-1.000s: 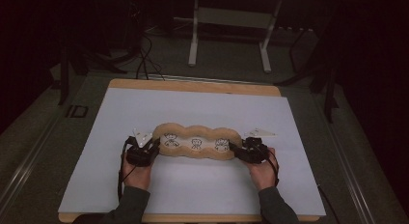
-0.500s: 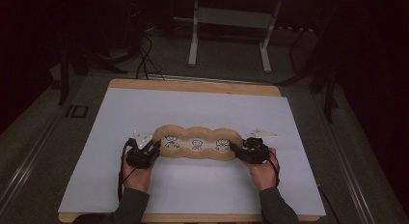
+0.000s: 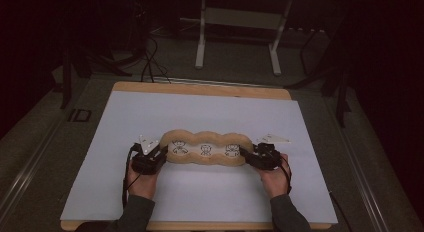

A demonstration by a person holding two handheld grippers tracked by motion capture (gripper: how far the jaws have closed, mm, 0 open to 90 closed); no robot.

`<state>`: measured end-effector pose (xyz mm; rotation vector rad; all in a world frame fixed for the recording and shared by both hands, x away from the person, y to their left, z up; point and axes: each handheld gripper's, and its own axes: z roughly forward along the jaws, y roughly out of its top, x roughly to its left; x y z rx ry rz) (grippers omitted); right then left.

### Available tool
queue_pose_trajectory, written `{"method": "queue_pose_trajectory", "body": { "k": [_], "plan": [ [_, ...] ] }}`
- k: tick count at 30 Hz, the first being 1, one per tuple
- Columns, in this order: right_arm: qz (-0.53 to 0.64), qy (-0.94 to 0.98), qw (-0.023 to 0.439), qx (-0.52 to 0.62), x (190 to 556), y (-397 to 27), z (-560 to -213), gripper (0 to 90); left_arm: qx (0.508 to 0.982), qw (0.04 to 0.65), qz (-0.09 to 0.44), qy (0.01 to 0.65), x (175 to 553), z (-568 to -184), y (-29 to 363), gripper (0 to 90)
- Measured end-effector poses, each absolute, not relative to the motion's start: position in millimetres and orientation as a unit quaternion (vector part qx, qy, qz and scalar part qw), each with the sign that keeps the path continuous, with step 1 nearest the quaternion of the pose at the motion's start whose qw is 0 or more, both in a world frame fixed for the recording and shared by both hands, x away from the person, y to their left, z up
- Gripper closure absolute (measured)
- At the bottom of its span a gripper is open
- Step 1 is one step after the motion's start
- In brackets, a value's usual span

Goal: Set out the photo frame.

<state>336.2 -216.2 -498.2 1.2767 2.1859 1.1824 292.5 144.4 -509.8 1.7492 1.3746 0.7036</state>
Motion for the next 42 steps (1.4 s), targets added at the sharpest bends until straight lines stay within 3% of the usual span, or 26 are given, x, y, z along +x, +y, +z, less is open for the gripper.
{"method": "queue_pose_trajectory", "body": {
  "k": [9,18,20,23,33,42],
  "plan": [
    [0.421,0.769,0.171,0.450,336.2,-217.1,-499.7,53.5,0.690,0.391,0.276,0.543,291.4,-509.5,144.2,70.9],
    [0.408,0.768,0.165,0.465,338.8,-218.1,-506.4,41.5,0.691,0.396,0.270,0.541,290.8,-509.9,145.9,67.6],
    [0.409,0.767,0.165,0.466,338.4,-218.3,-505.9,42.5,0.692,0.395,0.271,0.540,290.6,-509.8,146.0,68.0],
    [0.412,0.768,0.163,0.463,337.2,-218.9,-504.0,51.1,0.692,0.394,0.272,0.540,290.1,-509.5,146.0,70.0],
    [0.419,0.756,0.179,0.470,336.5,-222.4,-500.8,54.6,0.690,0.395,0.274,0.541,285.1,-510.1,144.2,70.3],
    [0.414,0.764,0.171,0.465,335.8,-219.0,-503.5,51.3,0.693,0.395,0.270,0.539,286.0,-509.4,145.5,68.5]
  ]
}}
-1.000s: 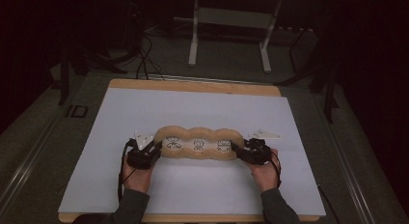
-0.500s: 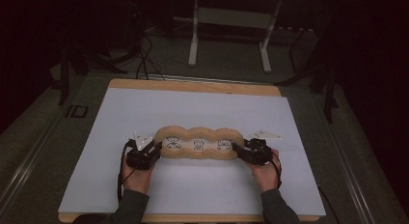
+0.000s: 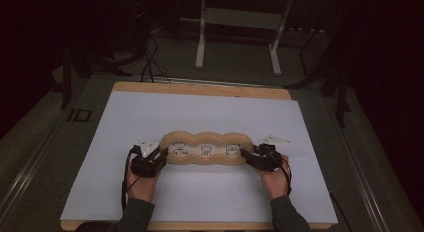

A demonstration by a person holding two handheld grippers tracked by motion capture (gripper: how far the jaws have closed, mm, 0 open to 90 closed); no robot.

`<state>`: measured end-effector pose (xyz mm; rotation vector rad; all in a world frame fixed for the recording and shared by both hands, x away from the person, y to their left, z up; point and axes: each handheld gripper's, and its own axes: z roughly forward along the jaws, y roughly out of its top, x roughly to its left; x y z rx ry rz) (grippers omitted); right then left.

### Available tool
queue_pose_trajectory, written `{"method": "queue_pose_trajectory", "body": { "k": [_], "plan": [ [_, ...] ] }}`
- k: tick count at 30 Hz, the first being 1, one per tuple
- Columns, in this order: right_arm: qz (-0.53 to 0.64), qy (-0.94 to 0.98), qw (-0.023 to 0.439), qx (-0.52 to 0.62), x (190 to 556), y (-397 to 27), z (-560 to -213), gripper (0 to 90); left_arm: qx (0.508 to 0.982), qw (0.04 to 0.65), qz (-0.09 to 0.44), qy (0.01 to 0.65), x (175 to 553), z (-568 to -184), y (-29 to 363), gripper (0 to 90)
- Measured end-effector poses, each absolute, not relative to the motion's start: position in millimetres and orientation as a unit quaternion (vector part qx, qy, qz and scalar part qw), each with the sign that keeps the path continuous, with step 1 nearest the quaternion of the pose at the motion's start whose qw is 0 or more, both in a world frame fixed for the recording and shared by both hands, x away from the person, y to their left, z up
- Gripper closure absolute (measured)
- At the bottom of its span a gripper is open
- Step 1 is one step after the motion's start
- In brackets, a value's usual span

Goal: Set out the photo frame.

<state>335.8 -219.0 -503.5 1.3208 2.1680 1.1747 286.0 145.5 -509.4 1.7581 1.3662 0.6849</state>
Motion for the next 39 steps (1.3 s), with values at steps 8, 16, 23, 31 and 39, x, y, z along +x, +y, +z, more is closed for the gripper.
{"method": "queue_pose_trajectory", "body": {
  "k": [8,16,23,31,39],
  "plan": [
    [0.418,0.764,0.168,0.462,333,-221,-500,52.5,0.696,0.395,0.268,0.537,288,-509,147,69.7],
    [0.421,0.763,0.163,0.463,331,-221,-500,51.2,0.695,0.397,0.264,0.538,291,-509,149,67.5],
    [0.418,0.771,0.161,0.453,330,-222,-496,45.5,0.692,0.406,0.254,0.540,290,-504,155,55.7],
    [0.417,0.777,0.157,0.445,327,-229,-488,36.9,0.695,0.418,0.270,0.518,280,-494,160,49.2],
    [0.405,0.783,0.158,0.446,325,-234,-484,35.4,0.697,0.430,0.260,0.512,276,-487,175,47.2]
  ]
}}
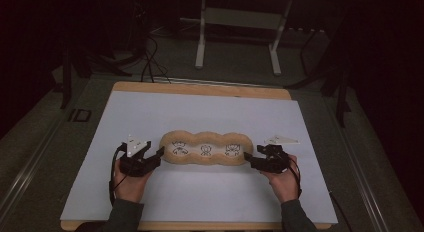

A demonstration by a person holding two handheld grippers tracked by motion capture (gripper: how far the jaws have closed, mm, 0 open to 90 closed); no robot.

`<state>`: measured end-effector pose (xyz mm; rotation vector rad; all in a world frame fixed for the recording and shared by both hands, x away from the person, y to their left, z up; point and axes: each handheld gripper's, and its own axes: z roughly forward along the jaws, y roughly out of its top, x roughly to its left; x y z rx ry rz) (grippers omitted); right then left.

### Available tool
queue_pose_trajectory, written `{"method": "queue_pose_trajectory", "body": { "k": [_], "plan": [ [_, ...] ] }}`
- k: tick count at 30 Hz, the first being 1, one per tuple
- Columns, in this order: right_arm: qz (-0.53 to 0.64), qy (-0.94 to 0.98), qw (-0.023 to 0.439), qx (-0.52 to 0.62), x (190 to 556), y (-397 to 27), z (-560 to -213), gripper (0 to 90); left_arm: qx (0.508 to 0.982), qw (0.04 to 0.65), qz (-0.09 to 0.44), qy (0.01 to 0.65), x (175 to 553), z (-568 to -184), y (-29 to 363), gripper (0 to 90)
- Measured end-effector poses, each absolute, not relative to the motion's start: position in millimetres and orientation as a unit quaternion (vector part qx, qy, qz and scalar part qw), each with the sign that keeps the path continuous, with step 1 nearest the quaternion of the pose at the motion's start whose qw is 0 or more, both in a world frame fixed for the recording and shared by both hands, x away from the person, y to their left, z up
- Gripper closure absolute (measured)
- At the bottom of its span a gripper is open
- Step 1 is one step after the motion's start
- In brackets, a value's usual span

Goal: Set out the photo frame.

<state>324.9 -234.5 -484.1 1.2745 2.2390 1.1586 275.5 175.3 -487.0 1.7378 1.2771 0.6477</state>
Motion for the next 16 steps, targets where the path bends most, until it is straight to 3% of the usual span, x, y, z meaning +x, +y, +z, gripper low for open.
{"method": "queue_pose_trajectory", "body": {
  "k": [16],
  "plan": [
    [0.376,0.802,0.158,0.436,321,-244,-487,34.8,0.726,0.409,0.242,0.497,272,-496,207,44.7]
  ]
}}
